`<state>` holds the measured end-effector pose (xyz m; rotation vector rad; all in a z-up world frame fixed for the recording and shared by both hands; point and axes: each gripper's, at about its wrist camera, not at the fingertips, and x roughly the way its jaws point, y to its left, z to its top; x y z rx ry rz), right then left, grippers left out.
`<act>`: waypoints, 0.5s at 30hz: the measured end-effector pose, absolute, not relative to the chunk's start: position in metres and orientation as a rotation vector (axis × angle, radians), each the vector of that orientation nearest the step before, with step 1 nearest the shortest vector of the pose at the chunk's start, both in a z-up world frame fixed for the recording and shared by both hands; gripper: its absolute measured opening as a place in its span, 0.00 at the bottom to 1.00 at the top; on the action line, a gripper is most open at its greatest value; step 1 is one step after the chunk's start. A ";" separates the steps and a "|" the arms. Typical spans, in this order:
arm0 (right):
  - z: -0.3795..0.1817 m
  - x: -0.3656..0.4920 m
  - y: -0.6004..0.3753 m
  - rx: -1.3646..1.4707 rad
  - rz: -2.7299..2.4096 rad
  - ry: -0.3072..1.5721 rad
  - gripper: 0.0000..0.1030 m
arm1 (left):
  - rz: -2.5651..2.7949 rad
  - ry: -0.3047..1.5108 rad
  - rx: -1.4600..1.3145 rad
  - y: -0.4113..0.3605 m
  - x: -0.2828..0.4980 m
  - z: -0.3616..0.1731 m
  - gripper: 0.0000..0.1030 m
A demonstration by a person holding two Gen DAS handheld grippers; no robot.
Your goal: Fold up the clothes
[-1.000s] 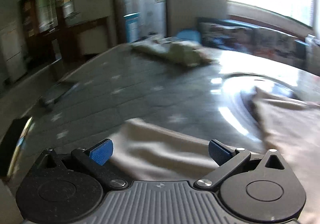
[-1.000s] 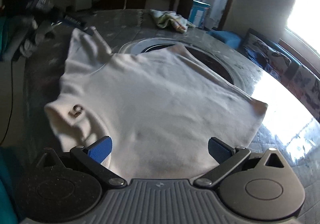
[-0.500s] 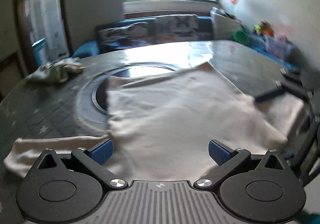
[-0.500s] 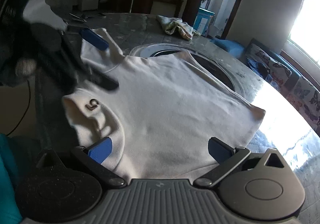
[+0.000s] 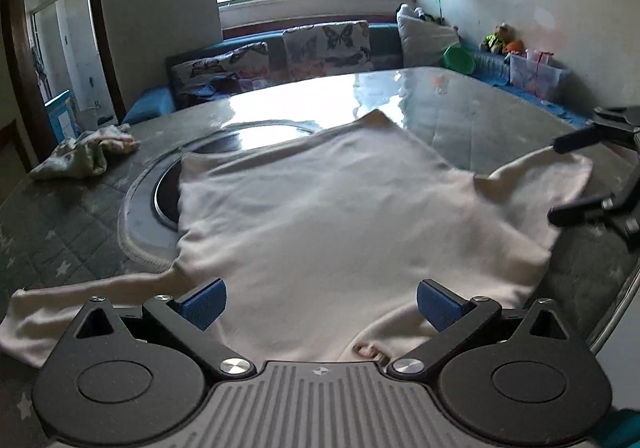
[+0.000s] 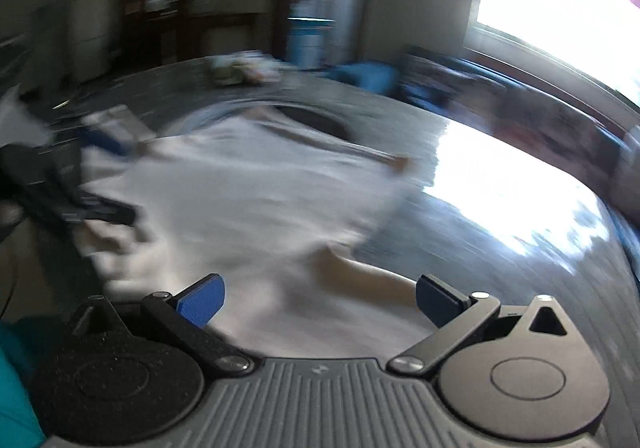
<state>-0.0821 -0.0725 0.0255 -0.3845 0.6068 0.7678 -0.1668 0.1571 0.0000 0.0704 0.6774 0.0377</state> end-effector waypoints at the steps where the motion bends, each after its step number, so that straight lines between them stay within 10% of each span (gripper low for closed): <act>1: 0.025 -0.076 -0.084 -0.362 0.719 0.615 0.99 | 0.031 0.673 0.071 0.155 -0.165 0.001 1.00; 15: -0.016 -0.015 -0.210 -0.051 0.294 0.764 0.77 | -0.021 0.677 0.084 0.125 -0.147 0.002 1.00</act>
